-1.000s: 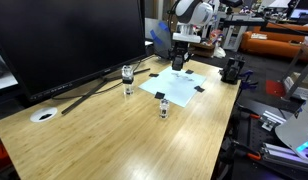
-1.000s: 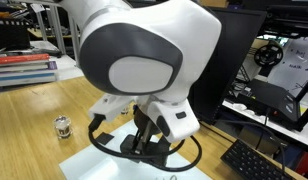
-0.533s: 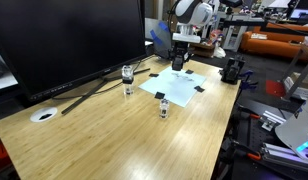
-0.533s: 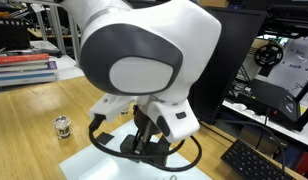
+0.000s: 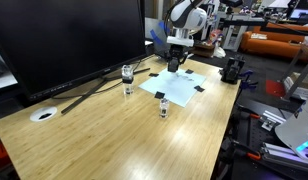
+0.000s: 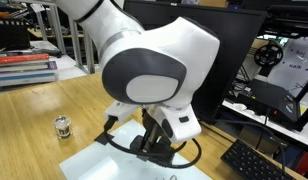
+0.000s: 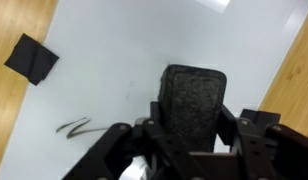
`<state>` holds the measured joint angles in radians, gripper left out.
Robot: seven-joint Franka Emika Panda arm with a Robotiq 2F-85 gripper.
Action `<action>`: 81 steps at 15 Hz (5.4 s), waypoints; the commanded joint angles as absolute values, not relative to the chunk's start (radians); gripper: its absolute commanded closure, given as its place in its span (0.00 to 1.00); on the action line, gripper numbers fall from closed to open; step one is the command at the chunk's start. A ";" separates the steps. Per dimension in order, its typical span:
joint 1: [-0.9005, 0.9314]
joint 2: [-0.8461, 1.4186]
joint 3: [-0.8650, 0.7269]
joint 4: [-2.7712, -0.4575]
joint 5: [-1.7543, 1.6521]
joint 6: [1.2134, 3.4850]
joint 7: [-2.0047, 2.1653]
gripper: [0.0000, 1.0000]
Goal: Use the whiteboard eraser to clean the whiteboard
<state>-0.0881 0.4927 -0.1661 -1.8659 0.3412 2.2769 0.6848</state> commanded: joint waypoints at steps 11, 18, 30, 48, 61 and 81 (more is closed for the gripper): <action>-0.160 0.712 -0.170 -1.614 0.358 2.296 0.773 0.70; -0.242 0.823 -0.115 -1.475 0.438 2.225 0.734 0.70; -0.292 0.904 -0.094 -1.384 0.486 2.116 0.741 0.70; -0.322 0.769 -0.135 -1.723 0.721 2.140 0.679 0.70; -0.304 0.714 -0.154 -1.844 0.745 2.135 0.664 0.70; -0.274 0.623 -0.206 -2.048 0.800 2.155 0.622 0.70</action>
<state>-0.3133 0.5912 -0.1699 -1.9927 0.8172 2.1261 0.6308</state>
